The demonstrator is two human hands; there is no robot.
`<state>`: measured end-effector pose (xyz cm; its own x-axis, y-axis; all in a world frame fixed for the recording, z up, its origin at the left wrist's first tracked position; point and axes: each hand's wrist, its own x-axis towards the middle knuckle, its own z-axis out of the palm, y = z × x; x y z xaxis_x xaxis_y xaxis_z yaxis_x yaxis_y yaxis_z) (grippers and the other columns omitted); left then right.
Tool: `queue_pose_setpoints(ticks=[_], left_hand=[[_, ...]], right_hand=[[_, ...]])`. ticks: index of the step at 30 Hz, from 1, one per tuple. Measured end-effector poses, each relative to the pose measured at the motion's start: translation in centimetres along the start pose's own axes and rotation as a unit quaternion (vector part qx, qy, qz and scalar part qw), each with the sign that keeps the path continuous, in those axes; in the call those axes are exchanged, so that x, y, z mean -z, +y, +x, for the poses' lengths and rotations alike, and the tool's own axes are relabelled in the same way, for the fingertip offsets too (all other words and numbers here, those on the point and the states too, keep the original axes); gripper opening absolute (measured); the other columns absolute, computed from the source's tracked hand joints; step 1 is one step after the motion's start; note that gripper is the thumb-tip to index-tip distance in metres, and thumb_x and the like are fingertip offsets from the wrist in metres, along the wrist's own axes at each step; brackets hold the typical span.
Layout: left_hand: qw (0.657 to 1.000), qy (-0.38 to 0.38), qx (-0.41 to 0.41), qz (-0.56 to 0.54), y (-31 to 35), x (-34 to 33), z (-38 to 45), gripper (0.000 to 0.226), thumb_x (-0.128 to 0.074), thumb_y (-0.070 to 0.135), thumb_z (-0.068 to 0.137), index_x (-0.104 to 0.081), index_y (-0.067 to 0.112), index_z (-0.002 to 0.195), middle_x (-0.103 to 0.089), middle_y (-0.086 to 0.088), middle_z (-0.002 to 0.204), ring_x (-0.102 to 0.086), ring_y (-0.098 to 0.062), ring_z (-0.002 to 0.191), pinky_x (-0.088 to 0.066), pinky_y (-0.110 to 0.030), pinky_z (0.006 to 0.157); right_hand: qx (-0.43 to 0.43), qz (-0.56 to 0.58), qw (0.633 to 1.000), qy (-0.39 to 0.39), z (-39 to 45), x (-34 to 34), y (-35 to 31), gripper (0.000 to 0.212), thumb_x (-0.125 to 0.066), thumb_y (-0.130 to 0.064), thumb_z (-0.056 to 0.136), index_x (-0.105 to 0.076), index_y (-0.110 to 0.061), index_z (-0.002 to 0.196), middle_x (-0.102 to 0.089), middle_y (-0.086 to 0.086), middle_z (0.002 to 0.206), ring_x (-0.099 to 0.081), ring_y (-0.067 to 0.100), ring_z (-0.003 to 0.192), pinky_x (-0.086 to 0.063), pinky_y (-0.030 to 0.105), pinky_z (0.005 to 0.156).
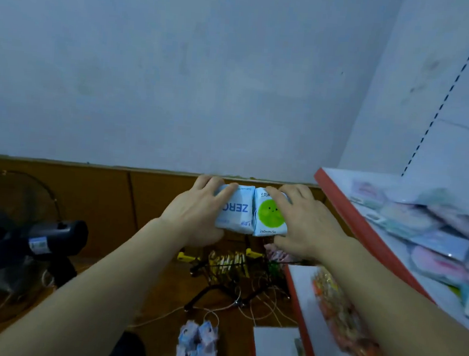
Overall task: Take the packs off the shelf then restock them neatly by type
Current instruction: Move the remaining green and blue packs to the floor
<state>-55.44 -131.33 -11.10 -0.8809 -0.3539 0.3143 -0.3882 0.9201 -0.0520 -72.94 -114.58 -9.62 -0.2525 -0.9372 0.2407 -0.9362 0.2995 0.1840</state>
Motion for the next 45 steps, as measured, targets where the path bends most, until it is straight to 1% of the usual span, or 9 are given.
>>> queue_pose_setpoints(ticks=[3,6,13,17,20,22,28,34,45], left_hand=[[0.999,0.025,-0.024,-0.001,1.4,4.2,1.5,0.093,-0.067,0.049,0.080,-0.016,0.026,0.154,-0.031,-0.002,0.146,-0.023,-0.024,0.137,-0.051,-0.043,0.097],[0.997,0.059,-0.047,-0.001,2.8,7.2,2.9,0.089,-0.065,0.048,0.080,-0.020,0.025,0.153,-0.034,-0.003,0.144,-0.024,-0.024,0.136,-0.052,-0.044,0.094],[0.987,0.119,-0.106,-0.032,5.9,10.5,6.3,0.088,-0.066,0.054,0.078,-0.026,0.025,0.151,-0.039,-0.002,0.141,-0.029,-0.025,0.133,-0.051,-0.046,0.093],[0.972,0.140,-0.177,-0.067,8.8,11.6,7.8,0.094,-0.052,0.075,0.071,-0.031,0.026,0.148,-0.043,-0.002,0.137,-0.033,-0.024,0.130,-0.052,-0.046,0.091],[0.956,0.141,-0.237,-0.094,11.8,11.6,8.7,0.089,-0.065,0.066,0.076,-0.029,0.028,0.148,-0.041,0.000,0.138,-0.031,-0.022,0.130,-0.053,-0.046,0.091],[0.943,0.143,-0.278,-0.113,14.3,11.6,8.7,0.089,-0.066,0.066,0.076,-0.026,0.030,0.147,-0.039,0.001,0.138,-0.029,-0.021,0.131,-0.053,-0.047,0.092],[0.886,0.148,-0.408,-0.166,24.0,12.6,5.6,0.091,-0.067,0.065,0.074,-0.029,0.028,0.148,-0.041,0.000,0.137,-0.031,-0.023,0.129,-0.052,-0.047,0.093],[0.811,0.155,-0.516,-0.227,34.5,16.7,-1.6,0.088,-0.070,0.059,0.076,-0.030,0.028,0.149,-0.039,0.002,0.138,-0.027,-0.020,0.130,-0.052,-0.045,0.091],[0.648,0.147,-0.682,-0.308,49.4,25.3,-24.8,0.089,-0.067,0.058,0.080,-0.026,0.026,0.152,-0.036,0.002,0.142,-0.024,-0.020,0.134,-0.051,-0.042,0.094]], right_hand=[[-0.012,-0.025,0.999,0.025,-0.7,4.2,1.4,0.096,-0.065,-0.046,0.076,-0.015,-0.025,0.155,-0.031,0.005,0.150,-0.024,0.026,0.138,-0.042,0.043,0.106],[-0.038,-0.042,0.997,0.045,-2.0,7.5,2.5,0.096,-0.066,-0.044,0.076,-0.015,-0.025,0.155,-0.031,0.004,0.148,-0.025,0.026,0.138,-0.044,0.041,0.101],[-0.104,-0.102,0.987,0.063,-5.5,13.0,4.8,0.095,-0.066,-0.046,0.078,-0.014,-0.026,0.154,-0.031,0.003,0.146,-0.025,0.025,0.137,-0.046,0.043,0.098],[-0.172,-0.121,0.976,0.055,-9.0,14.9,5.0,0.093,-0.063,-0.051,0.081,-0.014,-0.025,0.155,-0.031,0.004,0.147,-0.025,0.026,0.137,-0.046,0.044,0.098],[-0.231,-0.141,0.962,0.040,-12.8,15.9,4.8,0.095,-0.065,-0.050,0.080,-0.013,-0.025,0.156,-0.031,0.004,0.147,-0.025,0.026,0.137,-0.046,0.044,0.098],[-0.272,-0.156,0.949,0.033,-15.9,16.5,4.3,0.096,-0.066,-0.051,0.080,-0.014,-0.025,0.156,-0.032,0.004,0.146,-0.025,0.026,0.137,-0.046,0.044,0.098],[-0.393,-0.194,0.899,0.000,-27.4,19.1,1.5,0.093,-0.065,-0.053,0.081,-0.016,-0.025,0.155,-0.032,0.002,0.144,-0.026,0.025,0.136,-0.047,0.043,0.095],[-0.506,-0.247,0.826,-0.022,-40.1,23.8,-3.9,0.092,-0.065,-0.049,0.081,-0.017,-0.024,0.155,-0.034,0.003,0.145,-0.027,0.026,0.136,-0.048,0.041,0.092],[-0.660,-0.306,0.682,-0.073,-62.5,33.1,-23.7,0.090,-0.066,-0.051,0.080,-0.024,-0.020,0.153,-0.040,0.006,0.140,-0.035,0.028,0.130,-0.051,0.043,0.086]])
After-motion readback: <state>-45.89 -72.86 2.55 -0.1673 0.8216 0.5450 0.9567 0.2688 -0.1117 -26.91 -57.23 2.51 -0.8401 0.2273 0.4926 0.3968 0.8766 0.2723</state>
